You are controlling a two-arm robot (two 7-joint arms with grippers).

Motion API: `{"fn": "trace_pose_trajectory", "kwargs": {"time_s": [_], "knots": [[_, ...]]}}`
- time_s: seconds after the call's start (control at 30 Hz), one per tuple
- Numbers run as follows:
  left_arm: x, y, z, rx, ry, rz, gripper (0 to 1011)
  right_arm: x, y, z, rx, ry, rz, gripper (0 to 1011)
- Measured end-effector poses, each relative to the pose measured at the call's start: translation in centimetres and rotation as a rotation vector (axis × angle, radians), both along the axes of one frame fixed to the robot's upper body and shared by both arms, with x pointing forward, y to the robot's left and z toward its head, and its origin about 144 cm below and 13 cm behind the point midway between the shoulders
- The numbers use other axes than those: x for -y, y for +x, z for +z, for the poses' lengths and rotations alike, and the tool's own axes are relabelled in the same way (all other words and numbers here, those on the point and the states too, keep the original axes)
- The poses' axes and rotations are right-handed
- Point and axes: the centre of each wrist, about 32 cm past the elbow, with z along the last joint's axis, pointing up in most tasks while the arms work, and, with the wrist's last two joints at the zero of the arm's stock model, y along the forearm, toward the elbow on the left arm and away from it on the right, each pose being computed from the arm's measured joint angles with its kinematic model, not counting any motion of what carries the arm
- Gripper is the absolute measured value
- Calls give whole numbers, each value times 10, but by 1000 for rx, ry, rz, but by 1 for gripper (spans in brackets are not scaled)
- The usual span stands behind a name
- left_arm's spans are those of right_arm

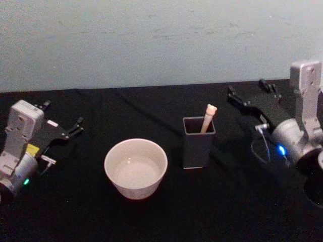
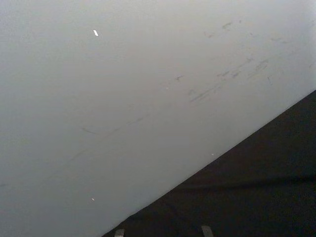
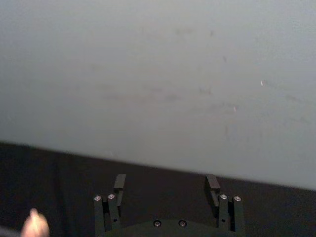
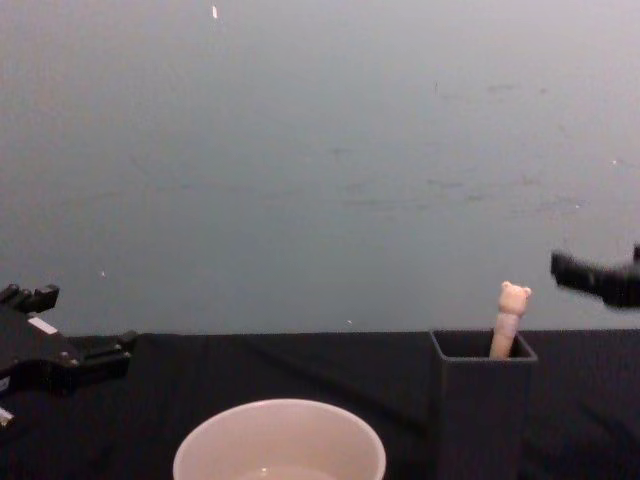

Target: Pick up the stirring spoon with one hand, stir inside the cup, then place it back in its original position.

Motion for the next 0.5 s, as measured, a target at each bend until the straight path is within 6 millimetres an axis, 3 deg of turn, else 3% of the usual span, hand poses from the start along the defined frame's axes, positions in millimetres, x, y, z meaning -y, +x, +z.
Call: {"fn": "trace_pose_trajectory", "kwargs": {"time_s": [0.27, 0.5], "knots": [[0, 0, 0, 0, 0, 0, 1001, 4, -17, -31, -63, -86, -3, 1003], [0, 0, 0, 0, 0, 0, 1001, 4, -17, -38, -89, -96, -1, 1003]]}}
